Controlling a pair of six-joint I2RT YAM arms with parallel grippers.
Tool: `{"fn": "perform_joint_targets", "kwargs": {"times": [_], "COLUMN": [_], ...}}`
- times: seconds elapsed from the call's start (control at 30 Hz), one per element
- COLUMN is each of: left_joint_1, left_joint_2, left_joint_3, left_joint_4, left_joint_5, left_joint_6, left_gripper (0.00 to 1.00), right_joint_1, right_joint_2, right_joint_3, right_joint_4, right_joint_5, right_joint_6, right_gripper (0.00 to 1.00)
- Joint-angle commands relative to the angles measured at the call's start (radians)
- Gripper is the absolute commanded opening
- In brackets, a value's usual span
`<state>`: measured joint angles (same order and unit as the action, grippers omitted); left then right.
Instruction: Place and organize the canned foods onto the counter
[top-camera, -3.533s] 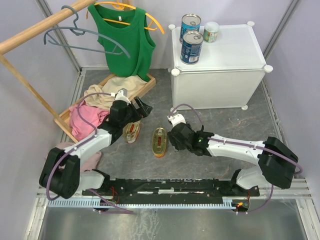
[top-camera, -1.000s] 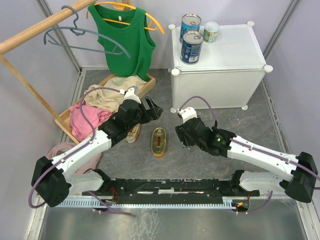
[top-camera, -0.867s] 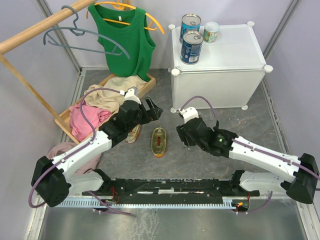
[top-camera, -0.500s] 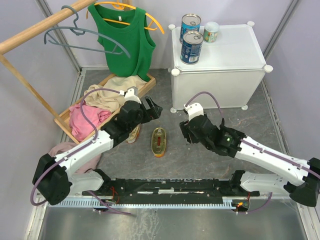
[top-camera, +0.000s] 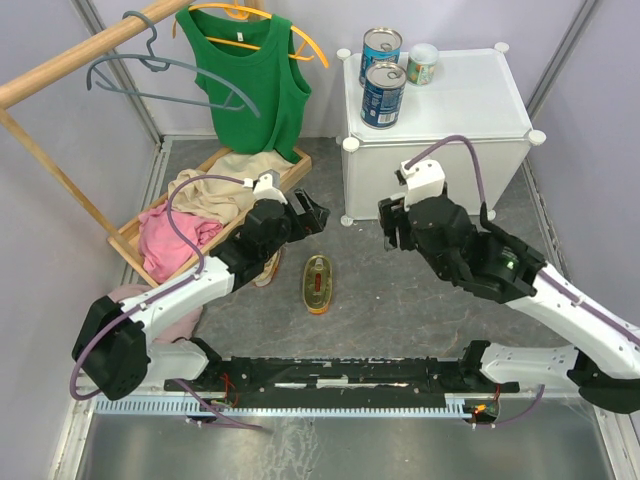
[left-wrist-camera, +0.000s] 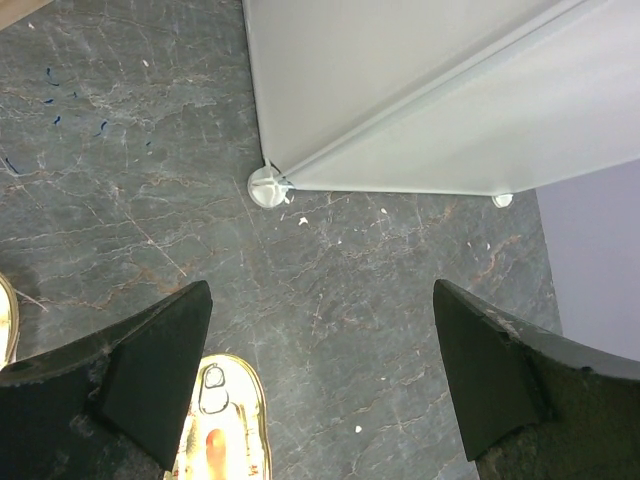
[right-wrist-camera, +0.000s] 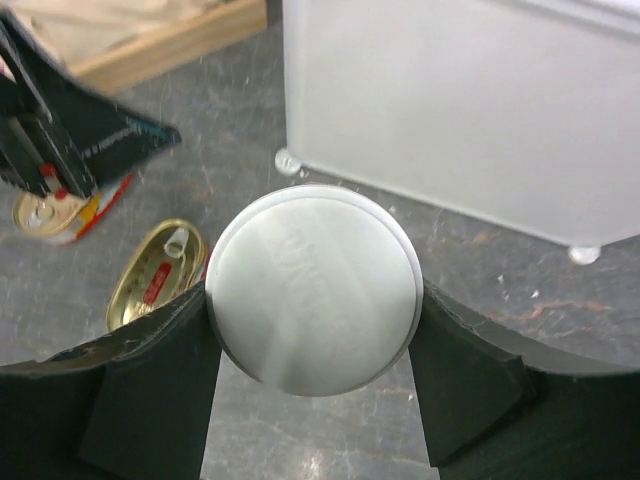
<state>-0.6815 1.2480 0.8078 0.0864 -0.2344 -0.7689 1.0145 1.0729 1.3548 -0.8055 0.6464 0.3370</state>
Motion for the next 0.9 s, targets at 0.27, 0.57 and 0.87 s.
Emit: {"fn": "perform_joint_targets", "kwargs": {"times": [0.27,0.57,0.87], "left_joint_1": [-0.009,-0.011,-0.01], "left_joint_2": [-0.002,-0.007,0.006], "left_joint_3": [0.022,0.036,0.037], "left_joint_4": [0.058,0.044,0.052], "left_joint_5": [-0.011,-0.008,0.003], "left_joint_6": [0.024,0.035,0.028], "left_gripper": [0.97,0.97,0.97], "right_joint_1": [-0.166,-0.402,-0.583], "right_joint_2": [0.128,0.278,0.421], "right_joint_3": [0.308,0.493,0.652], "right_joint_4": [0.044,0.068,0.068], "right_joint_5": [0.065,-0.07,-0.221], "right_joint_6": [-0.154,-0.203,-0.189], "right_gripper": [0.01,0.01,0.01]}}
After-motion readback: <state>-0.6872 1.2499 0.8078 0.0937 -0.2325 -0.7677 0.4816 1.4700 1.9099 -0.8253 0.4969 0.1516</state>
